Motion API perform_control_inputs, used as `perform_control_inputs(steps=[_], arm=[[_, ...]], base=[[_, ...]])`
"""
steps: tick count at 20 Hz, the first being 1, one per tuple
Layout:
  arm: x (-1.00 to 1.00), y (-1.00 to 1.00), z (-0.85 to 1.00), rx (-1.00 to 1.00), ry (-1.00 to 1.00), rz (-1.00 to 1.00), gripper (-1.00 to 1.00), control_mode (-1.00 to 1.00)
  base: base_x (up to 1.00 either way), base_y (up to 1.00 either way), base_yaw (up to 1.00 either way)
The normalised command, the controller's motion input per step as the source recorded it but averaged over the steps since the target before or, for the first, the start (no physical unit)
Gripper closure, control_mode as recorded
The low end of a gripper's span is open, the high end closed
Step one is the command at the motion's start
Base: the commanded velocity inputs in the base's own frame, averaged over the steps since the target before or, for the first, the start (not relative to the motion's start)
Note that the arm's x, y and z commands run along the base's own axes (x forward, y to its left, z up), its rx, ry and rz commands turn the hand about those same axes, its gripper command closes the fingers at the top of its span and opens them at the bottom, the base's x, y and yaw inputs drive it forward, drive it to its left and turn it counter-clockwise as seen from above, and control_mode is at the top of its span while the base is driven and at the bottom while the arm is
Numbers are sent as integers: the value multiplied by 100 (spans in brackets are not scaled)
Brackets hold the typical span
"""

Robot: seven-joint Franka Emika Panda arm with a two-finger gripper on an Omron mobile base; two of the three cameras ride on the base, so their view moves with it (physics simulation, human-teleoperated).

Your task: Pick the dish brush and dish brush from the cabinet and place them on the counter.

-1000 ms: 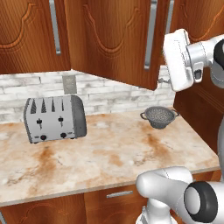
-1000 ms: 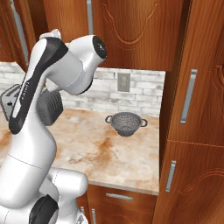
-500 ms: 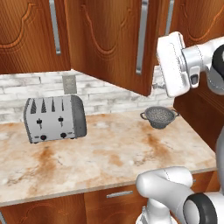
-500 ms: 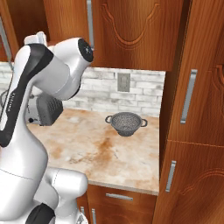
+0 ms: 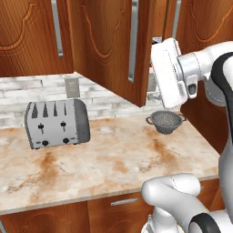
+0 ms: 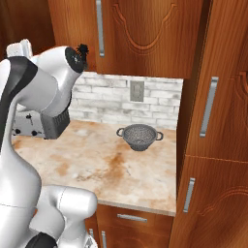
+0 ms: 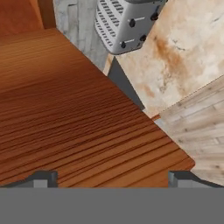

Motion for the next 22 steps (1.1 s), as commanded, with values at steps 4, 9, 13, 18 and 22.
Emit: perform_control_inputs(steps=[4,9,13,18,22], arm=[[-13,43,-14,1,3,1,-100,-100],[-6,43,-13,0,5,0,-100,-100],[-3,44,-13,0,6,0,-100,-100],[-2,43,-13,0,5,0,-100,-100],[-1,42,-13,0,4,0,-100,-100]], base=[[0,0,0],[0,0,0],[0,0,0],[0,0,0],[0,0,0]])
